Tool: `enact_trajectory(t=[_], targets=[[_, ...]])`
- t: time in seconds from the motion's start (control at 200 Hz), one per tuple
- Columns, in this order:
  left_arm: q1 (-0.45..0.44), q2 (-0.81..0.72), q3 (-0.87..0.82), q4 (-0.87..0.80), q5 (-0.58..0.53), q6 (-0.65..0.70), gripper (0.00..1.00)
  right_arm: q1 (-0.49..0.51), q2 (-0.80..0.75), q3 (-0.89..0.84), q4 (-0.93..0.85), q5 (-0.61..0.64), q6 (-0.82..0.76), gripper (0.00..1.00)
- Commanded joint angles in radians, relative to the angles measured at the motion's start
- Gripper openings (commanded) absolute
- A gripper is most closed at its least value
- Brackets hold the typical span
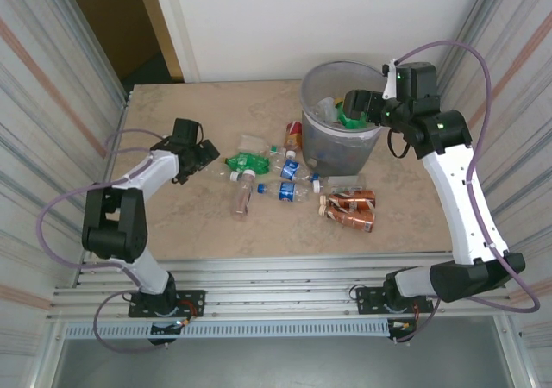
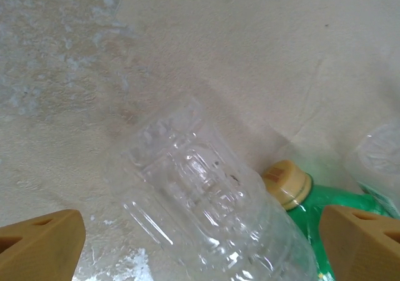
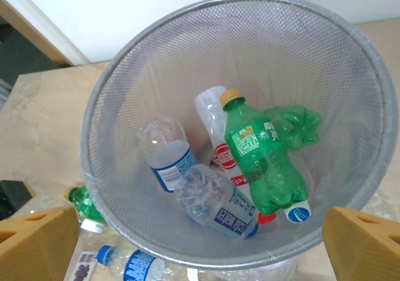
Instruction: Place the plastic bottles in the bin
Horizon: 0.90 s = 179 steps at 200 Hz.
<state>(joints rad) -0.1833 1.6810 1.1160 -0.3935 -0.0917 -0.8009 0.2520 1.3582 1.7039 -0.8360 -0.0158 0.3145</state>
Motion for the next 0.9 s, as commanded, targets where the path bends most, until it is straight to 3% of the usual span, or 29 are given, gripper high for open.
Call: enact_trajectory(t=[0.0, 0.661, 0.892], targets=[[0.002, 0.038, 0.039, -0.043, -0.03, -0.037, 0.96, -0.004, -0.024, -0.013, 0.029, -0.016, 0.031, 0.98], [0.0, 0.088, -0.013, -0.019, -0.011, -0.043, 0.87, -0.003, -0.016, -0.057, 0.044, -0.039, 0.062, 0.98], [0.026, 0.084, -0.046, -0.009, -0.005, -0.038, 0.93, -0.003, -0.01, -0.062, 0.045, -0.046, 0.067, 0.98]])
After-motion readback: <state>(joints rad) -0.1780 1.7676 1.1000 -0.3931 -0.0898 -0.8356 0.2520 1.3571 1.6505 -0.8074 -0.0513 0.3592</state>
